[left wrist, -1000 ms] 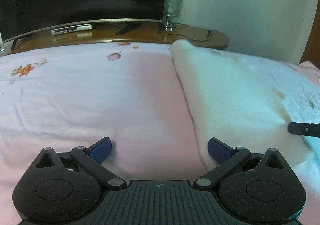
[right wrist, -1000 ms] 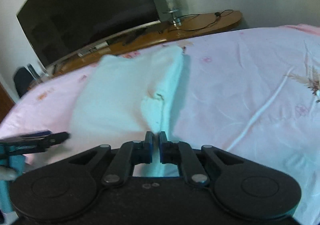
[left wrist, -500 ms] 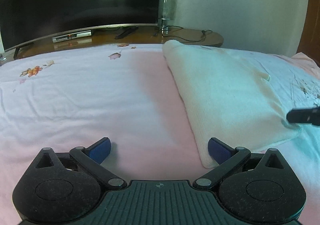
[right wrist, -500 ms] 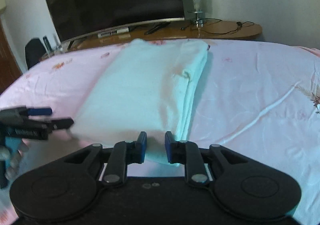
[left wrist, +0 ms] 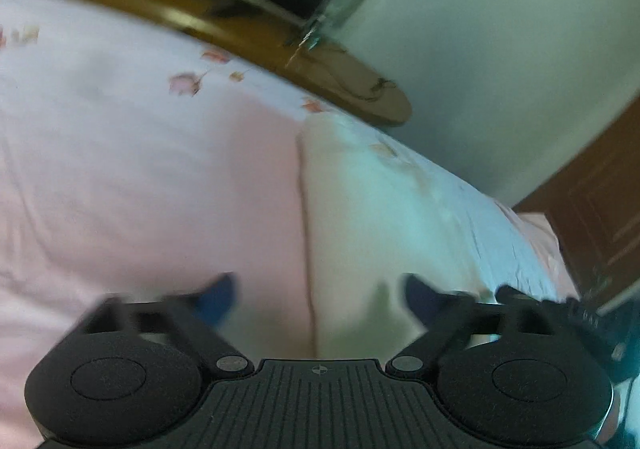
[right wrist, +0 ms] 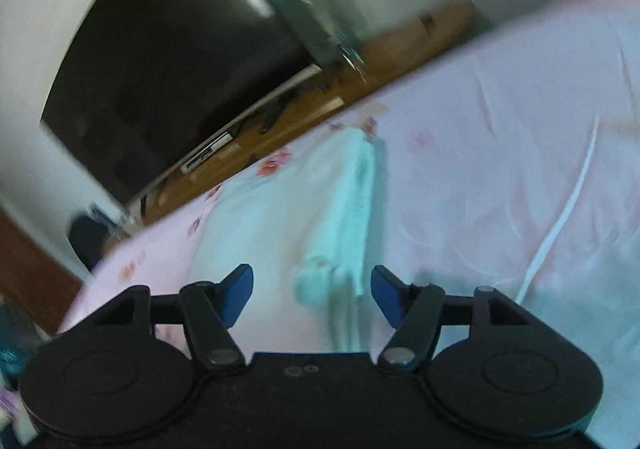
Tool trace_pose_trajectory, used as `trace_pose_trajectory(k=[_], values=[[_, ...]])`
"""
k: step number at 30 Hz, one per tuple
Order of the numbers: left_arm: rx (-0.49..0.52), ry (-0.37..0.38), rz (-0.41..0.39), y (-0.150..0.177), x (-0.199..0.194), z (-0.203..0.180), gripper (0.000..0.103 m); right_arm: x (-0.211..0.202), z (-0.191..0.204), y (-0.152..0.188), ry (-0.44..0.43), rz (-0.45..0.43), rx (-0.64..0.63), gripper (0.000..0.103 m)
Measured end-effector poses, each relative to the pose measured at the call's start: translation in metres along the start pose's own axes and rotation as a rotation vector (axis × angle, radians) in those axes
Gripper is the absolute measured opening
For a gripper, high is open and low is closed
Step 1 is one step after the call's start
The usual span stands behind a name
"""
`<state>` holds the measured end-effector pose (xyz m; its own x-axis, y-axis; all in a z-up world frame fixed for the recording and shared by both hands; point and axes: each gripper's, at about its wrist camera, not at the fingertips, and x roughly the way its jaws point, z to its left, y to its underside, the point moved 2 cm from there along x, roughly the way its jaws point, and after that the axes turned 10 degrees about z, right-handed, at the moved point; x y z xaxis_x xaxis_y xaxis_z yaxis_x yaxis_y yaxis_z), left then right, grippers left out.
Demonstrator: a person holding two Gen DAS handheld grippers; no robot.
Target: Fold small clothes
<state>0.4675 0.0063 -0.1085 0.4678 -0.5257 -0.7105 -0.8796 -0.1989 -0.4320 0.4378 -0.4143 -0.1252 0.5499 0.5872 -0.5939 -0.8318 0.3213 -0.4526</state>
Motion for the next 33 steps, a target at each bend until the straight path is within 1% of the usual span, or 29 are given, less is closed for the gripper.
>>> trace_pose_trajectory(k=[1,3,5,7,8,9,11,12,13,14,16,17,18,19,20,22,23,25,27,29,30,31,32,33], values=[[-0.014,0.003,0.008,-0.004,0.003,0.003,0.072,0.002,-0.006,-0.006,-0.021,0.01,0.027,0.06],[-0.022,0.015,0.018,-0.009,0.008,0.007,0.072,0.004,-0.008,-0.011,-0.029,0.012,0.02,0.06],[0.006,0.004,0.025,-0.01,0.013,0.003,0.072,0.006,-0.004,-0.014,-0.036,0.027,-0.018,0.06],[0.051,-0.022,0.027,-0.01,0.017,-0.004,0.072,0.011,0.002,-0.012,-0.016,0.041,-0.062,0.059],[0.076,-0.044,0.03,-0.012,0.019,-0.009,0.072,0.015,0.004,-0.01,0.041,0.042,-0.089,0.054],[0.085,-0.055,0.034,-0.013,0.018,-0.011,0.072,0.022,0.001,-0.011,0.143,0.061,-0.102,0.039],[0.091,-0.036,0.048,-0.017,0.017,-0.01,0.072,0.016,-0.013,-0.017,0.093,0.041,-0.012,0.038],[0.091,-0.028,0.053,-0.017,0.017,-0.009,0.072,0.013,-0.013,-0.017,0.098,0.022,0.005,0.038],[0.093,-0.019,0.057,-0.017,0.016,-0.007,0.072,0.01,-0.013,-0.017,0.096,0.013,0.006,0.041],[0.095,-0.007,0.063,-0.017,0.015,-0.006,0.072,0.008,-0.014,-0.016,0.076,0.017,0.022,0.042],[0.086,0.015,0.071,-0.016,0.012,-0.003,0.072,0.003,-0.014,-0.013,0.001,0.041,0.049,0.048],[0.081,0.034,0.083,-0.015,0.012,-0.002,0.072,0.001,-0.013,-0.011,-0.013,0.054,0.042,0.049],[0.081,0.049,0.095,-0.015,0.013,-0.002,0.072,0.003,-0.011,-0.011,-0.014,0.072,0.027,0.058],[0.083,0.059,0.106,-0.014,0.013,-0.003,0.072,0.006,-0.011,-0.011,-0.003,0.092,0.021,0.065],[0.085,0.064,0.116,-0.014,0.015,-0.004,0.072,0.01,-0.012,-0.011,-0.004,0.107,0.022,0.065],[0.079,0.088,0.139,-0.015,0.019,-0.006,0.072,0.013,-0.016,-0.011,-0.033,0.121,0.024,0.066],[0.069,0.108,0.151,-0.015,0.022,-0.006,0.072,0.013,-0.016,-0.013,-0.048,0.13,0.025,0.067],[0.051,0.172,0.184,-0.016,0.03,-0.006,0.072,0.019,-0.012,-0.014,-0.067,0.156,0.005,0.067],[0.033,0.203,0.19,-0.018,0.034,-0.005,0.072,0.023,-0.007,-0.017,-0.064,0.174,-0.034,0.068],[-0.001,0.236,0.191,-0.018,0.037,-0.002,0.071,0.025,-0.006,-0.019,-0.068,0.188,-0.044,0.068],[-0.008,0.237,0.191,-0.018,0.038,-0.001,0.059,0.025,-0.005,-0.02,-0.07,0.197,-0.053,0.068],[-0.011,0.226,0.193,-0.018,0.038,0.001,0.053,0.024,-0.005,-0.02,-0.074,0.21,-0.062,0.065],[-0.028,0.233,0.19,-0.017,0.039,0.006,0.05,0.024,-0.006,-0.021,-0.073,0.22,-0.066,0.062],[-0.043,0.252,0.187,-0.017,0.04,0.01,0.05,0.023,-0.008,-0.022,-0.062,0.225,-0.067,0.052]])
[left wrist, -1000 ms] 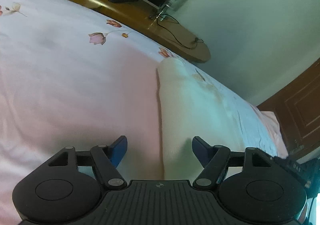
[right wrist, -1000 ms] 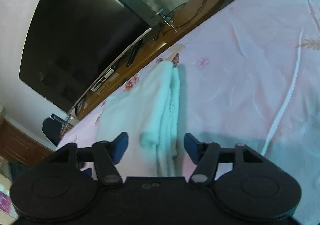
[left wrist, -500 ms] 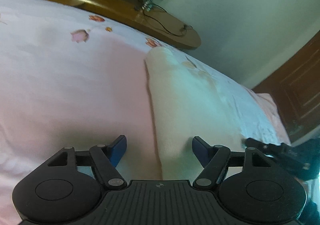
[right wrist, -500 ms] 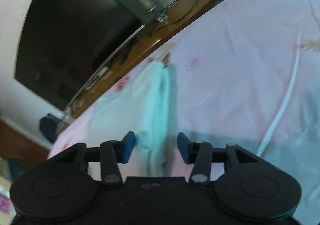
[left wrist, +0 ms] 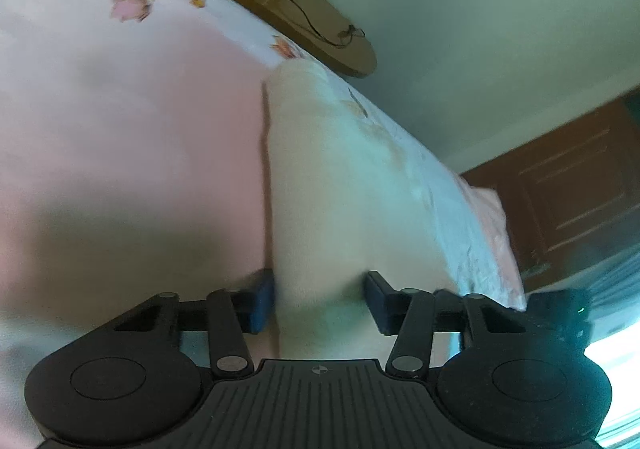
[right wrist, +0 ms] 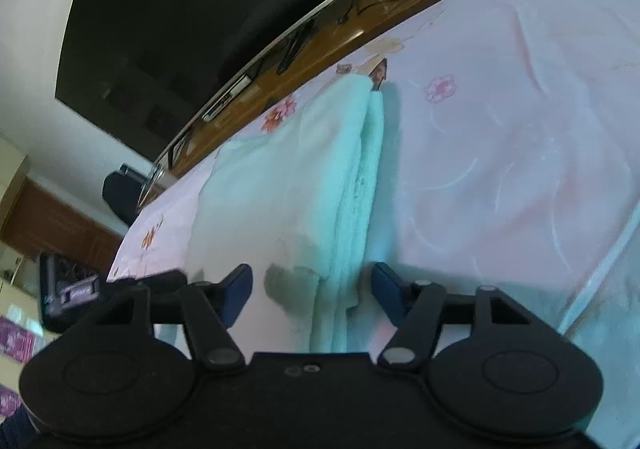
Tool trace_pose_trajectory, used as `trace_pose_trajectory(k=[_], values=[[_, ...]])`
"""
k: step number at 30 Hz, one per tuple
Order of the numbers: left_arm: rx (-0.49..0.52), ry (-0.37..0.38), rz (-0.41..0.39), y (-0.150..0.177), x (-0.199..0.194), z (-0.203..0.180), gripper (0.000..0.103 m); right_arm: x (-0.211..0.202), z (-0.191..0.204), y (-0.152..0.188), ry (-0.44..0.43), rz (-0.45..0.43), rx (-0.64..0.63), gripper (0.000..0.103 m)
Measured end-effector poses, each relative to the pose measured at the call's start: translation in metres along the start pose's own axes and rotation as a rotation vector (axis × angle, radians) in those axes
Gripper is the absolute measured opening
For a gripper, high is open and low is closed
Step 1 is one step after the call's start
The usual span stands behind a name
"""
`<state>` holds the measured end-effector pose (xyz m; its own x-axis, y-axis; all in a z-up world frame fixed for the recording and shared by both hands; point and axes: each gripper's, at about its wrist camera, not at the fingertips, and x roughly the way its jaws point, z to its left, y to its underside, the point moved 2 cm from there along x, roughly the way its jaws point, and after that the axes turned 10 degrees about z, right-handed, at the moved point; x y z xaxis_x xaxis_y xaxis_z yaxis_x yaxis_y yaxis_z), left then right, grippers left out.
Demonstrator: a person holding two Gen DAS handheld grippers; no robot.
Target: Fold small clothes
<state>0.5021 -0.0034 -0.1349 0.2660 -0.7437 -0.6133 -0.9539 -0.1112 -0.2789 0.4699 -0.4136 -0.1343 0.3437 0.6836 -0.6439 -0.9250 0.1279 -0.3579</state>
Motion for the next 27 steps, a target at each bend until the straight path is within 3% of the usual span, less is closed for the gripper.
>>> trace_pose_trajectory(k=[3,7,11,14,16,18,22,27], values=[[-0.024,0.015,-0.017,-0.005,0.005,0.001,0.05,0.004,-0.007,-0.006,-0.036,-0.006,0.033,0.05],[-0.012,-0.022,-0.02,-0.011,0.01,-0.006,0.05,0.017,-0.005,-0.015,-0.088,-0.008,0.055,0.051],[0.045,-0.102,-0.03,-0.013,0.013,-0.02,0.049,0.013,-0.008,-0.014,-0.081,-0.009,0.047,0.042],[0.094,-0.197,-0.065,-0.013,0.022,-0.038,0.049,0.018,-0.008,-0.015,-0.079,-0.036,0.069,0.042],[0.147,-0.276,-0.076,-0.011,0.027,-0.052,0.045,0.021,0.004,-0.015,-0.01,-0.056,0.021,0.038],[0.198,-0.327,-0.084,-0.009,0.026,-0.065,0.035,0.022,0.023,-0.011,0.092,-0.071,-0.073,0.036],[0.273,-0.395,-0.099,-0.004,0.022,-0.083,0.033,0.021,0.057,-0.002,0.251,-0.106,-0.233,0.031],[0.302,-0.388,-0.116,-0.001,0.004,-0.096,0.031,0.013,0.075,0.003,0.265,-0.141,-0.268,0.03]])
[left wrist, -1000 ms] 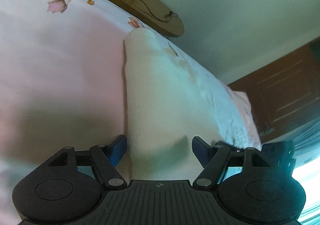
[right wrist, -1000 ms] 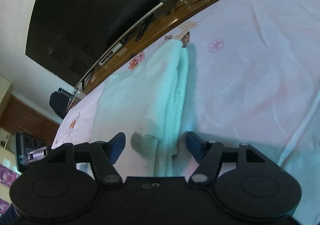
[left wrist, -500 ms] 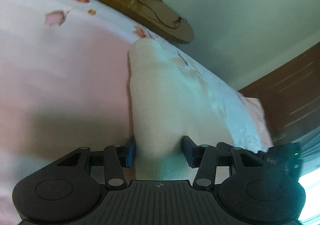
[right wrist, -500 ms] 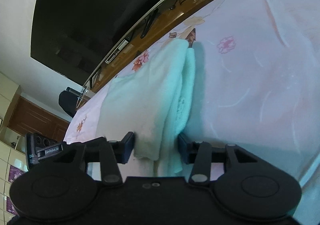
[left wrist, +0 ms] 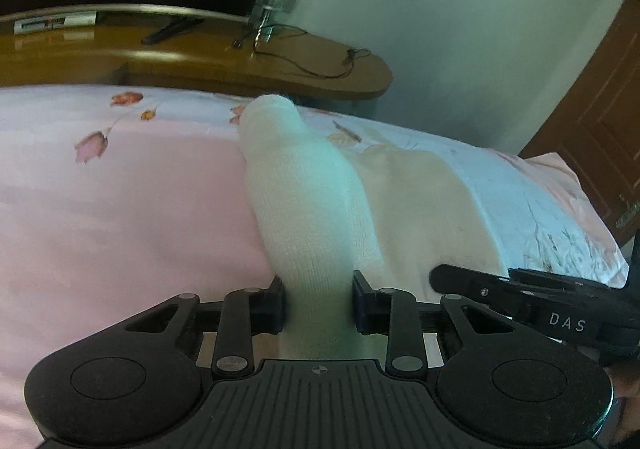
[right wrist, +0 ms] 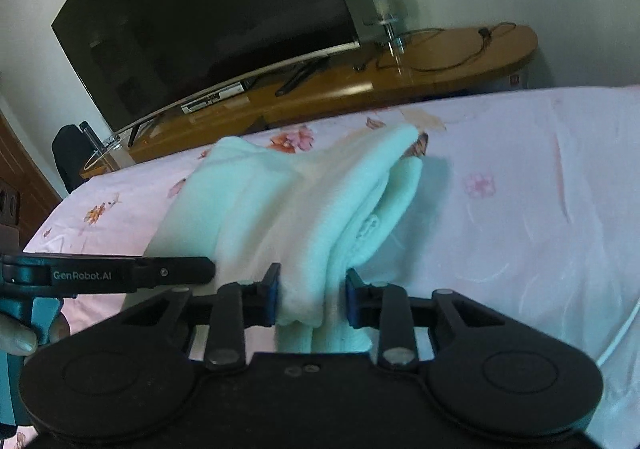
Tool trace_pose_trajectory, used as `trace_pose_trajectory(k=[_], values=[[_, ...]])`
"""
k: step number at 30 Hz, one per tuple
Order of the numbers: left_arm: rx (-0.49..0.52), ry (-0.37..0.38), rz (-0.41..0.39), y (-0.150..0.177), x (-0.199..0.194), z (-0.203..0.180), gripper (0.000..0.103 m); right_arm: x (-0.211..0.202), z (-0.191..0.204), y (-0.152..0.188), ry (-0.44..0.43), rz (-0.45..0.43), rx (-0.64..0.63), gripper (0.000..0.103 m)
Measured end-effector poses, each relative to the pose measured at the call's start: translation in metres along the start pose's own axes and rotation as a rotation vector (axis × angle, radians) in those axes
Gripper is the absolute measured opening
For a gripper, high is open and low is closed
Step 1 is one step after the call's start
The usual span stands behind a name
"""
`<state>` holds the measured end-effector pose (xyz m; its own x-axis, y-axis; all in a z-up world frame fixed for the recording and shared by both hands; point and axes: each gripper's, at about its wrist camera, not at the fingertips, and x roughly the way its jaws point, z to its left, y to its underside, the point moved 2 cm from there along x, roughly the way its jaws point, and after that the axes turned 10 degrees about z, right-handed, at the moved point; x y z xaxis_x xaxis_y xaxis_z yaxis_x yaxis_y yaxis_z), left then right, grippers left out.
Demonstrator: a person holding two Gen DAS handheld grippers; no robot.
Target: Fold small clothes
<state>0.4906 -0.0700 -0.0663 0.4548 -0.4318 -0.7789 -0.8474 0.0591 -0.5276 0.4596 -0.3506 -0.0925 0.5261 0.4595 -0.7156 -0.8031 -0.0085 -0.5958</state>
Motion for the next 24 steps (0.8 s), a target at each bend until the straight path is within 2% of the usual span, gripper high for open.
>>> trace_pose_trajectory(k=[5,10,16,20,24], values=[[0.015,-0.004,-0.029,0.003,-0.031,0.003,0.031,-0.015,0.02,-0.003,-0.004,-0.014,-0.018,0.03],[-0.004,-0.042,-0.068,0.017,-0.083,0.033,0.031,-0.023,0.063,-0.012,-0.039,-0.019,-0.068,0.03],[-0.045,-0.146,-0.072,0.046,-0.149,0.1,0.031,-0.003,0.15,-0.006,-0.124,0.007,-0.141,0.03],[-0.124,-0.204,-0.057,0.082,-0.185,0.157,0.031,0.027,0.2,0.006,-0.204,0.05,-0.145,0.03],[-0.216,-0.235,-0.016,0.122,-0.201,0.208,0.031,0.061,0.241,0.028,-0.278,0.121,-0.158,0.03]])
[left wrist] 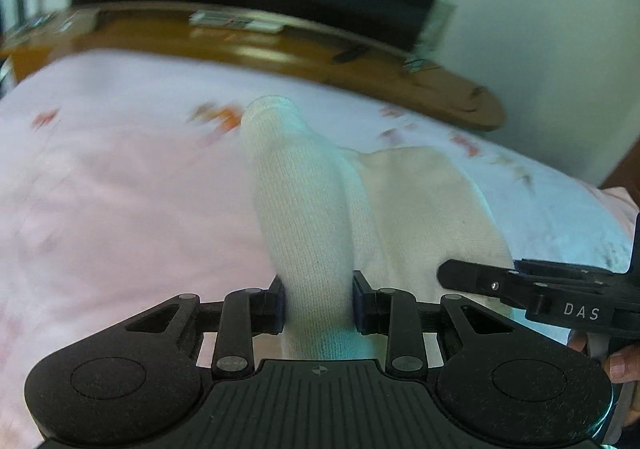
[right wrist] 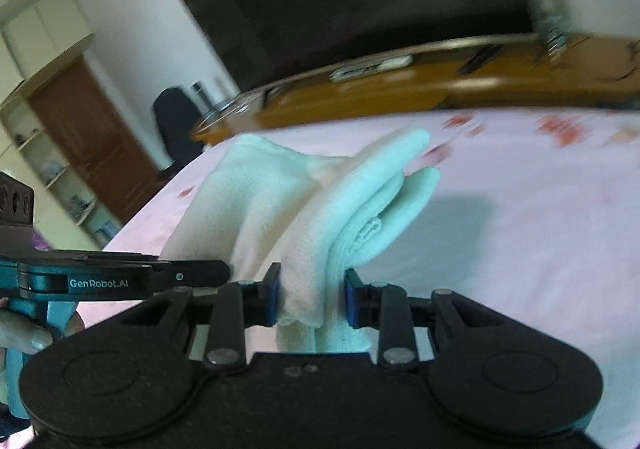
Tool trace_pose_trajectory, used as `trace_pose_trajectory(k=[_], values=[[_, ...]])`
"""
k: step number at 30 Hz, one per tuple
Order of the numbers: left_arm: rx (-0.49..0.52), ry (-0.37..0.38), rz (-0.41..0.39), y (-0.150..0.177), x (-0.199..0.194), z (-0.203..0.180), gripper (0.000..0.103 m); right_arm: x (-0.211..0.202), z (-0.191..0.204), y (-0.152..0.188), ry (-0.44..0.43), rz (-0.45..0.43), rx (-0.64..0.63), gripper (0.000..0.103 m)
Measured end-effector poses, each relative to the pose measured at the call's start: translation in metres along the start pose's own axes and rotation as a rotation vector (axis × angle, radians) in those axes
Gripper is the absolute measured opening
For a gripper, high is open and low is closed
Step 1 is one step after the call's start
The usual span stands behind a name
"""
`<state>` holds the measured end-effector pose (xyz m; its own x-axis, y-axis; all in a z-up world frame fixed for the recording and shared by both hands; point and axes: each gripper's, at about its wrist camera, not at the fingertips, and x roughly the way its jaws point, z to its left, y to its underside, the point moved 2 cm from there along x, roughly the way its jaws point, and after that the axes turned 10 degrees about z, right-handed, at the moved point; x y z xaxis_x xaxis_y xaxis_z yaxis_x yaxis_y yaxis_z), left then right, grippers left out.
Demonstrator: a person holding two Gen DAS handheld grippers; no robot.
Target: Fold small clothes
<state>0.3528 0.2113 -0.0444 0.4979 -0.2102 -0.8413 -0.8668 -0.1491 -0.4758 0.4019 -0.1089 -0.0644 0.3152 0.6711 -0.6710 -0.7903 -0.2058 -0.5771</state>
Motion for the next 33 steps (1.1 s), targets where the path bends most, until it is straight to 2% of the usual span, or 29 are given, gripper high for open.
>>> trace_pose_trajectory(k=[3,5,6,8,10,13,15,17,19,21,23,25,26,27,28,29,31,33], values=[[-0.063,0.032,0.058,0.024,0.017,0.033,0.035,0.039,0.008,0.015,-0.006,0.09,0.018,0.03],[-0.132,0.116,0.023,0.04,0.015,0.053,0.038,0.058,-0.001,0.022,0.032,0.125,0.059,0.032],[-0.161,0.142,0.004,0.043,0.013,0.061,0.044,0.058,-0.01,0.024,-0.01,0.107,0.101,0.034],[-0.196,0.139,-0.056,0.047,0.011,0.076,0.055,0.053,-0.023,0.022,-0.076,0.101,0.146,0.041],[-0.23,0.152,-0.09,0.043,0.013,0.088,0.056,0.052,-0.034,0.018,-0.129,0.084,0.173,0.057],[-0.301,0.175,-0.118,0.032,0.025,0.096,0.056,0.059,-0.054,-0.001,-0.157,0.062,0.232,0.061],[-0.324,0.175,-0.114,0.025,0.037,0.096,0.056,0.069,-0.058,-0.005,-0.173,0.079,0.253,0.061],[-0.322,0.169,-0.116,0.017,0.047,0.088,0.056,0.08,-0.052,-0.016,-0.157,0.08,0.21,0.057],[-0.289,0.134,-0.132,0.011,0.047,0.082,0.056,0.085,-0.037,-0.019,-0.119,0.075,0.099,0.027],[-0.232,0.066,-0.173,0.003,0.048,0.074,0.056,0.072,-0.012,-0.021,-0.087,-0.023,-0.143,0.025],[-0.215,0.028,-0.182,-0.002,0.055,0.073,0.056,0.07,-0.004,-0.018,-0.046,-0.058,-0.27,0.024],[-0.221,0.02,-0.178,-0.004,0.062,0.074,0.061,0.086,-0.013,-0.019,0.034,-0.023,-0.278,0.026],[-0.216,0.002,-0.182,-0.005,0.061,0.072,0.063,0.091,-0.021,-0.018,0.038,-0.013,-0.248,0.029],[-0.205,-0.013,-0.186,-0.005,0.057,0.069,0.064,0.091,-0.025,-0.019,0.036,-0.018,-0.216,0.036],[-0.199,-0.027,-0.194,-0.003,0.05,0.067,0.064,0.09,-0.028,-0.022,0.046,-0.002,-0.174,0.049],[-0.188,-0.049,-0.214,0.0,0.04,0.063,0.064,0.085,-0.027,-0.024,0.056,-0.007,-0.157,0.051],[-0.165,-0.047,-0.252,0.013,0.022,0.058,0.066,0.056,-0.014,-0.021,0.083,-0.092,-0.185,0.045],[-0.153,-0.062,-0.243,0.031,0.013,0.055,0.066,0.037,0.0,-0.013,0.054,-0.097,-0.218,0.042]])
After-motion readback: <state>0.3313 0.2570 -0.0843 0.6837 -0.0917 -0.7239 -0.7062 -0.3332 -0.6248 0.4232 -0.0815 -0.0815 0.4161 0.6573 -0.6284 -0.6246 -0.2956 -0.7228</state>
